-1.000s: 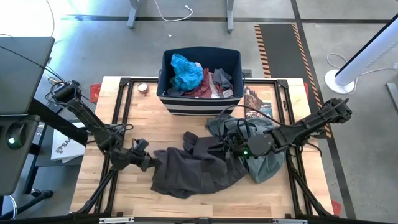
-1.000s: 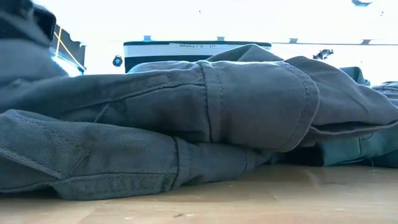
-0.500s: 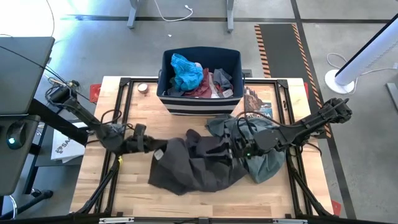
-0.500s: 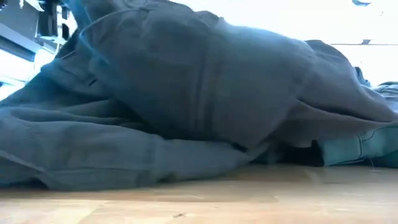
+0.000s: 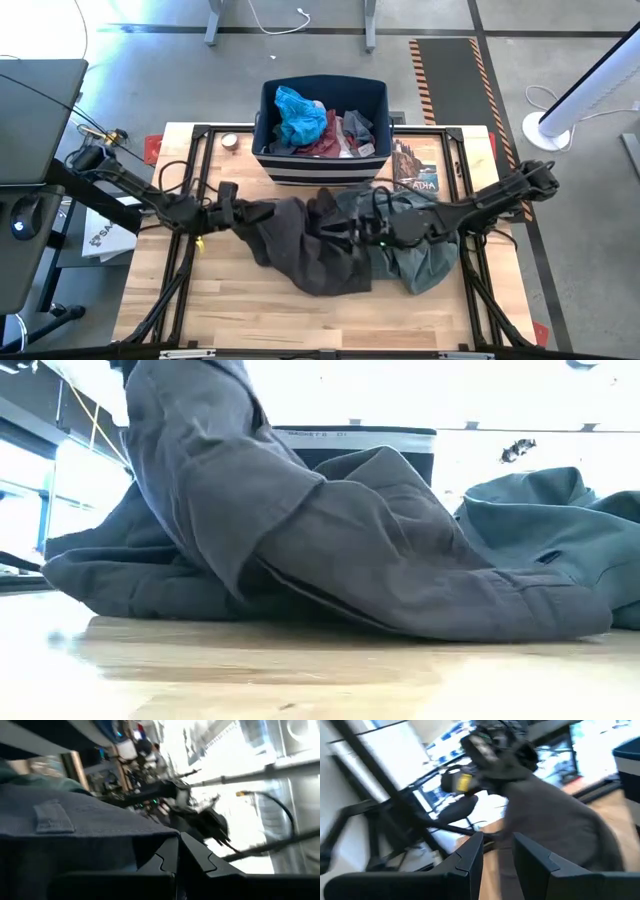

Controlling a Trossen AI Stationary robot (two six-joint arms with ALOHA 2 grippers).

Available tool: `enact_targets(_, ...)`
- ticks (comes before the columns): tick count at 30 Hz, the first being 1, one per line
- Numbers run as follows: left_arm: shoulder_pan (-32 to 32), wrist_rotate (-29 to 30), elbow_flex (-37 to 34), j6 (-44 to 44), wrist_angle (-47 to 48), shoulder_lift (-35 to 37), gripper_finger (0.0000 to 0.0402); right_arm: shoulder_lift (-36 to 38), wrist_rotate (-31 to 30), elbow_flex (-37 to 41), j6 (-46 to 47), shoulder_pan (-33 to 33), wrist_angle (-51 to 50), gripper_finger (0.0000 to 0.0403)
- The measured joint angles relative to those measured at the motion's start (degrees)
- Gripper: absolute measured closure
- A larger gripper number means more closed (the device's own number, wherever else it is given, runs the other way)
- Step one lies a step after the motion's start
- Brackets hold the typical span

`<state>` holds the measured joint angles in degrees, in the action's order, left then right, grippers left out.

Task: Sort clothes
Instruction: Fold the dark grey short

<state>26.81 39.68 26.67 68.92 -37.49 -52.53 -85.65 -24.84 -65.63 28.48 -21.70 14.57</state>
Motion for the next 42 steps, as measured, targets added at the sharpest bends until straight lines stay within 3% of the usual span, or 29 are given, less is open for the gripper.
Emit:
enact_targets(7, -2.60, -11.22, 3.56, -2.50, 1.55, -0.86, 0.0401, -1.06, 2.31, 0.00, -0.39, 4.02, 3.66, 0.0304)
enact_targets(12, -2.58, -13.24, 6.34, -4.85, 1.72, -2.55, 0.0401, -1.73, 4.55, -3.04, -3.04, 5.23, 3.21, 0.0304)
enact_targets(21, -2.87, -13.96, 8.42, -6.16, 1.68, -5.44, 0.0401, -8.73, 3.50, -19.66, -5.25, 5.24, -16.82, 0.0304)
enact_targets(26, -2.84, -14.60, 8.42, -6.04, 1.66, -5.71, 0.0401, -12.23, 9.81, -29.16, -0.82, 6.20, -31.65, 0.0298)
enact_targets(31, -2.87, -15.14, 8.42, -6.08, 1.62, -5.71, 0.0401, -13.46, 13.62, -34.13, 1.11, 7.53, -39.34, 0.0254)
enact_targets(42, -2.84, -16.70, 8.42, -6.10, 1.01, -5.71, 0.0401, -14.81, 13.07, -34.86, 1.28, 7.97, -39.24, 0.0117)
